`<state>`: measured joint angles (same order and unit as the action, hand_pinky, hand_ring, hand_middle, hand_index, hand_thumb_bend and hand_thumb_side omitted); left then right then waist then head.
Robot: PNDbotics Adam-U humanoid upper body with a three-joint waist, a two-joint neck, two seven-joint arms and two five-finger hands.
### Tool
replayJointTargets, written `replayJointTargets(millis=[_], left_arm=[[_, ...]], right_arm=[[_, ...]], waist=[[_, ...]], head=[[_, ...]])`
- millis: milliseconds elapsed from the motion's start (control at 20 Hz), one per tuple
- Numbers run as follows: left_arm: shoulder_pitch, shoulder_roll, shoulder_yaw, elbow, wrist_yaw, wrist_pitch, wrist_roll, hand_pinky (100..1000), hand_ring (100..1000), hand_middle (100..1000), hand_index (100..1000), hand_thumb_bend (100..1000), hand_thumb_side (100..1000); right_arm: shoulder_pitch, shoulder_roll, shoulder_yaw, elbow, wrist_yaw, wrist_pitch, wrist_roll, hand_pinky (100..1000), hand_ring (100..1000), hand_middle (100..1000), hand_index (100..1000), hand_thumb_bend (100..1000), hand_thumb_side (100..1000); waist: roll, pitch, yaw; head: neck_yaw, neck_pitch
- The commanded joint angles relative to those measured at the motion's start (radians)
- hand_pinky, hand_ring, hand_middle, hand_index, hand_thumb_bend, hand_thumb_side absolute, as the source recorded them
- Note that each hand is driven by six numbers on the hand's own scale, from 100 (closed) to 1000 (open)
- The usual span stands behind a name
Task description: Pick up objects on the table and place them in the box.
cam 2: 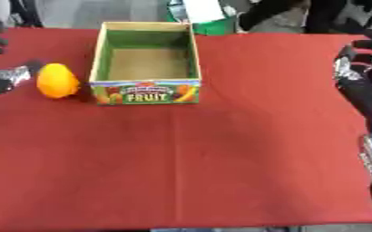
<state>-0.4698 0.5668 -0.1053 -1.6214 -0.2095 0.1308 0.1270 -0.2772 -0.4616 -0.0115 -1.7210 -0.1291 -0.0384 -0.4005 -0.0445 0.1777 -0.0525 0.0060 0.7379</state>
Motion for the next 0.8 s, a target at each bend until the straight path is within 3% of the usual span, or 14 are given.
replayJointTargets(millis=[50, 250, 500, 800], left_arm=[[-0.054, 0.068, -0.019, 0.036, -0.127, 0.046, -0.093, 704, 678, 685, 773, 728, 102], [-0.134, 0.1, -0.053, 0.112, -0.317, 0.069, -0.228, 711, 683, 691, 773, 718, 100], [-0.236, 0.09, -0.089, 0.229, -0.483, 0.045, -0.364, 720, 695, 707, 774, 724, 100], [-0.325, 0.036, -0.106, 0.385, -0.618, 0.012, -0.428, 724, 697, 708, 783, 732, 100]], right_arm=[[-0.007, -0.017, -0.004, -0.022, -0.005, -0.001, 0.003, 629, 634, 666, 819, 133, 145], [-0.005, -0.017, -0.002, -0.021, -0.006, -0.001, 0.005, 629, 634, 665, 819, 134, 145], [-0.005, -0.017, 0.001, -0.02, -0.007, -0.001, 0.008, 629, 634, 665, 819, 135, 144], [-0.004, -0.017, 0.003, -0.019, -0.008, -0.001, 0.01, 629, 634, 665, 820, 136, 144]], waist=[[0.005, -0.019, -0.005], [0.007, -0.02, -0.012], [0.009, -0.02, -0.017], [0.009, -0.02, -0.023]], head=[[0.002, 0.004], [0.005, 0.007], [0.008, 0.01], [0.009, 0.01]])
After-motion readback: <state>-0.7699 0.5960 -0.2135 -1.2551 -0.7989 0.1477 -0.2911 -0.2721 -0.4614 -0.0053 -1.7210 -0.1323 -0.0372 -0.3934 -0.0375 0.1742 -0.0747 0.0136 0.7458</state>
